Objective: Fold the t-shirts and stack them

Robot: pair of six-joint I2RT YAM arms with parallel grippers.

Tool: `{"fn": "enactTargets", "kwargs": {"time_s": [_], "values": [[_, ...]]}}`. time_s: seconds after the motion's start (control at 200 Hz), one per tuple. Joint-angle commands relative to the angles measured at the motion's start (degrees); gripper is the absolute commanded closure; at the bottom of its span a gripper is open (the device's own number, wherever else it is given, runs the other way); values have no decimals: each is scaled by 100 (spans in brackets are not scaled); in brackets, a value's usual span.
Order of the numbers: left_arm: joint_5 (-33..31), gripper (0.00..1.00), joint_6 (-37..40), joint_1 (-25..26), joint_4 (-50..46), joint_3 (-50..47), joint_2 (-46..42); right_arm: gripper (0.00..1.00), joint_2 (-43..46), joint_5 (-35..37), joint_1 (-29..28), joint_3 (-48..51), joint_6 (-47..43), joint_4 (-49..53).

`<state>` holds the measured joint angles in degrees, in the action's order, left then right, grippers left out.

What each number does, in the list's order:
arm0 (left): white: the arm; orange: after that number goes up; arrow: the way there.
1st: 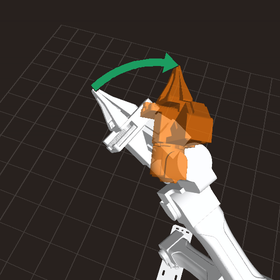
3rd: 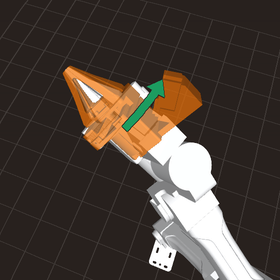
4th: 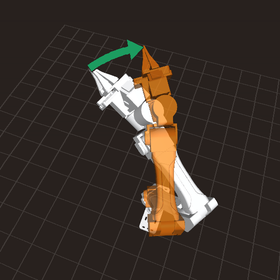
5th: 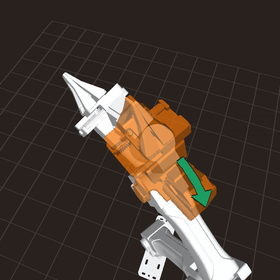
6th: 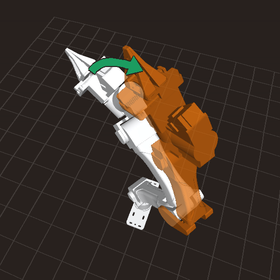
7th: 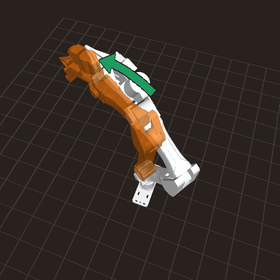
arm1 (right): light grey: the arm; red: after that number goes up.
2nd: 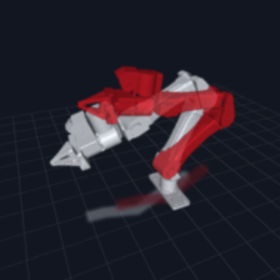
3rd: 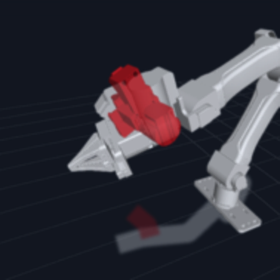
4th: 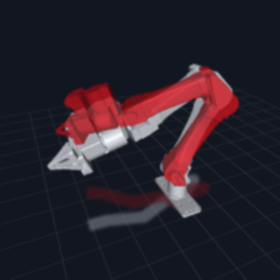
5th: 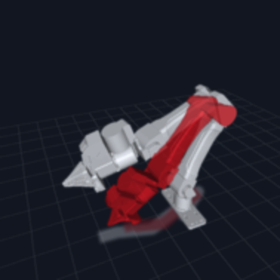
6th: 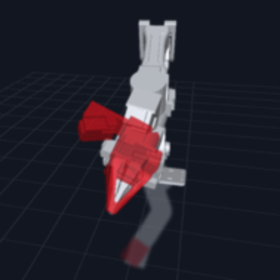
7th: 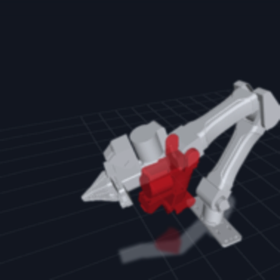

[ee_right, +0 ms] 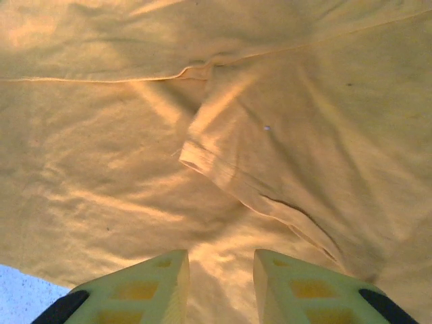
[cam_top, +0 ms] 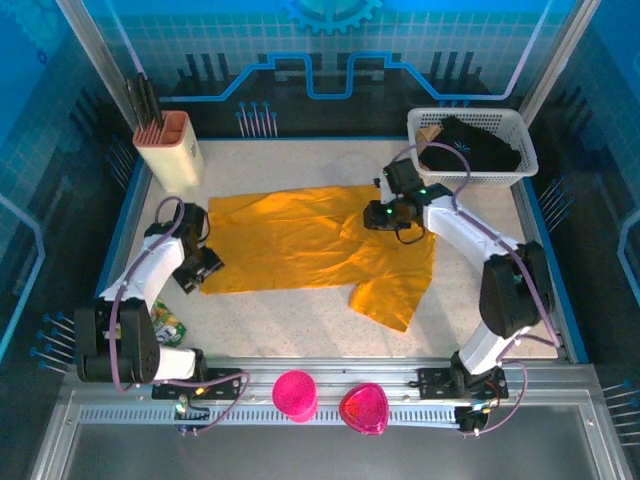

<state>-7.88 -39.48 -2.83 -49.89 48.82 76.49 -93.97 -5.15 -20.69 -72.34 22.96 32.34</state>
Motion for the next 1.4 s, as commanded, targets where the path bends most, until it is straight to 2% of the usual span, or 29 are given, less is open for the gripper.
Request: {"fn": "enactTargets", "kwargs": {"time_s": [0.0,0.19,0.345,0.405,0.771,0.906,1.086,1.176,1.261,1.391], "values": [[-149,38,-691,-16,-87,-211,-342,67,394,-400,208,384,-281,-118],[-128,40,-1017,-81,345,-567,-264,67,609,-827,338,857,-300,-465],[-180,47,-1207,-134,535,-704,91,68,503,-992,405,954,-374,-518],[-258,50,-1216,-148,629,-708,208,68,493,-1029,443,986,-411,-527],[-319,51,-1247,-265,1229,-683,861,68,557,-1199,732,1229,-481,-586],[-234,56,-1170,-271,1447,-624,1214,69,505,-1216,759,1177,-481,-504],[-147,71,-969,-288,1681,-480,1605,69,659,-1265,755,1083,-610,-365],[-102,84,-844,-297,1749,-332,1758,67,979,-1290,752,1094,-782,-362],[-43,100,-733,-303,1841,-234,1821,65,1521,-1347,733,1201,-979,-498],[3,100,-617,-301,1901,-134,1778,61,2595,-1199,581,1400,-1439,-729]]}}
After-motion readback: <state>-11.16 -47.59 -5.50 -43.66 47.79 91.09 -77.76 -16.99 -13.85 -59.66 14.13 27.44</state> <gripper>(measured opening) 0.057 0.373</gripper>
